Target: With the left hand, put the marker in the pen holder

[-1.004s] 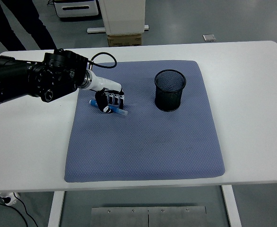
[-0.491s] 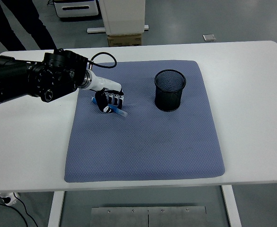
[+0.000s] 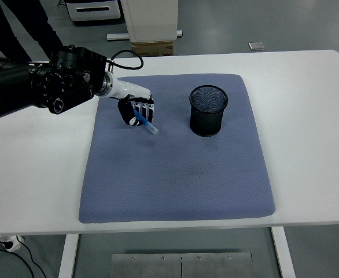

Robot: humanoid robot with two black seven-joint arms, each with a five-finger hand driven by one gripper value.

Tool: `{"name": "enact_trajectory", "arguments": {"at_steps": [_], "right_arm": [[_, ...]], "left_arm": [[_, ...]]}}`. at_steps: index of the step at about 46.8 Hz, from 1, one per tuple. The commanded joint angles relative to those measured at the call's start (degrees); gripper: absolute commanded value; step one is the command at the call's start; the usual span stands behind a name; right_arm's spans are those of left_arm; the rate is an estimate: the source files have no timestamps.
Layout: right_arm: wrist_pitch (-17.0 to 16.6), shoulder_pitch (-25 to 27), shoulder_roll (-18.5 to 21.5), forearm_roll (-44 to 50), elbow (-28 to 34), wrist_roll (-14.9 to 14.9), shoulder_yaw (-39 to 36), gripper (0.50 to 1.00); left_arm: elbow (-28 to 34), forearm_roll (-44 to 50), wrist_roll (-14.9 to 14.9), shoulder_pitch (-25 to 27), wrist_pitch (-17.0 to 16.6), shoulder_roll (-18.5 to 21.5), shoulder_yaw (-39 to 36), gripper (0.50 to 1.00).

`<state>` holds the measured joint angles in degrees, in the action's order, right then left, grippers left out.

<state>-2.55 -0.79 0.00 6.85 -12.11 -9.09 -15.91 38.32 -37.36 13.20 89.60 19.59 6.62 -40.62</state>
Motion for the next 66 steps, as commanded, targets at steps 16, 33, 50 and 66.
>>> {"name": "enact_trajectory", "arguments": {"at_steps": [16,33,50,66], "right_arm": [[0.00,0.00,0.00,-0.09,0.07,-0.05,0.00,1.000],[0.00,0.00,0.00,-0.09,0.07,0.04,0.00,1.000],[0.00,0.00,0.00,-0.09,0.07,0.04,0.00,1.000],[0.00,0.00,0.00,-0.09,-0.02,-0.05,0.00,1.000]], "left_arm": [[-0.09,0.10,0.07,0.04,-0.08,-0.03,1.33,0.500],[-0.70,0.80,0.34,0.22,0.01,0.15,4.40,0.500],[-1.14,1.06,0.34,3.64,1.94,0.42,7.22,0.500],[-1.14,1.06,0.25,5.32,2.74,-0.82,10.38,0.500]]}}
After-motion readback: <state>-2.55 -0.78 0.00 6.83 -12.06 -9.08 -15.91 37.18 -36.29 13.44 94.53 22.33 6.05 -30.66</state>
